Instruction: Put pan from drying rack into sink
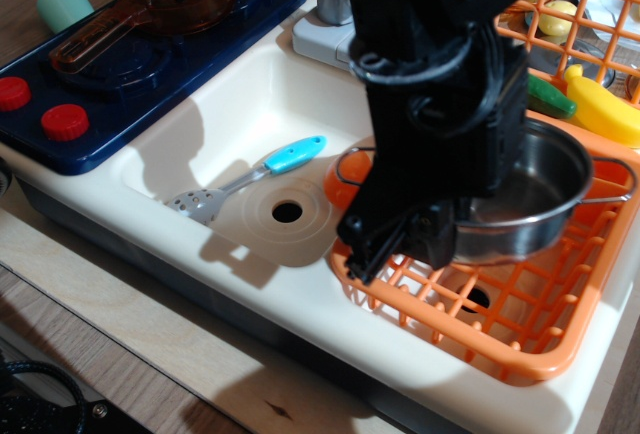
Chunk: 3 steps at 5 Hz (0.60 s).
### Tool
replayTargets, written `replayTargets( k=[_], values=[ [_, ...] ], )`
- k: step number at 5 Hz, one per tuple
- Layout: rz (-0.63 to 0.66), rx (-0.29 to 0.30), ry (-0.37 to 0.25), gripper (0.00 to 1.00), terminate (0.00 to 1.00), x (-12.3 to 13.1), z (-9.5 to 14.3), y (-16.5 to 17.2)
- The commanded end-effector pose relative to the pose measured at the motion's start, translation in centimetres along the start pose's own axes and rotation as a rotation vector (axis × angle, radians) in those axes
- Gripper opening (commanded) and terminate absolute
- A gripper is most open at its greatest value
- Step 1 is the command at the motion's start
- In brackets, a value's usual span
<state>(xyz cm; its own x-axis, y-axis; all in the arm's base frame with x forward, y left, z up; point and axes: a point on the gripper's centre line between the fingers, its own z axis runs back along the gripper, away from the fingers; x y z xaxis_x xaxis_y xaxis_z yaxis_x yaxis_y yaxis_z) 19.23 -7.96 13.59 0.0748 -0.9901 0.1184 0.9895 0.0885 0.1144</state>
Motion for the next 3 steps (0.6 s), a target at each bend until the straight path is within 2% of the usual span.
replayTargets(
  k=[1,2,3],
  values=[
    [0.047,0.062,0.1,0.0,0.0,-2.3,3.3,1.5],
    [0.144,0.085,0.163,0.0,0.0,-5.7,3.4,2.1],
    [0.189,0.108,0.182,0.0,1.0,-8.0,3.0,2.2]
  ],
)
